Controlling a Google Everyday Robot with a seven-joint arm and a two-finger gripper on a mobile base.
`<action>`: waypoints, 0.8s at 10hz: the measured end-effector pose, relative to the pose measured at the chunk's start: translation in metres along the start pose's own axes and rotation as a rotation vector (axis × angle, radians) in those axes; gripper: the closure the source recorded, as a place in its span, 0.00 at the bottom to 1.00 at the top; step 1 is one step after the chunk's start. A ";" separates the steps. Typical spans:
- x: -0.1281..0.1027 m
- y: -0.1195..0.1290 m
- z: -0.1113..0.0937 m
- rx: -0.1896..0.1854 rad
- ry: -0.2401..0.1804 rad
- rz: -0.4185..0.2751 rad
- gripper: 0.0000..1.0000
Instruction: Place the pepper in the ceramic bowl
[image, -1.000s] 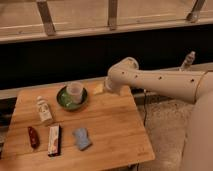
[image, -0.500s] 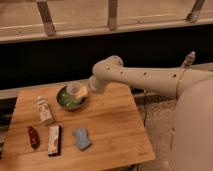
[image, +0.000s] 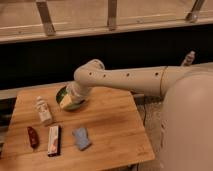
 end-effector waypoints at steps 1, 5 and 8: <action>0.000 0.001 0.001 -0.003 0.001 -0.001 0.20; 0.031 -0.009 0.012 -0.041 0.058 -0.013 0.20; 0.028 0.015 0.027 -0.080 0.095 -0.094 0.20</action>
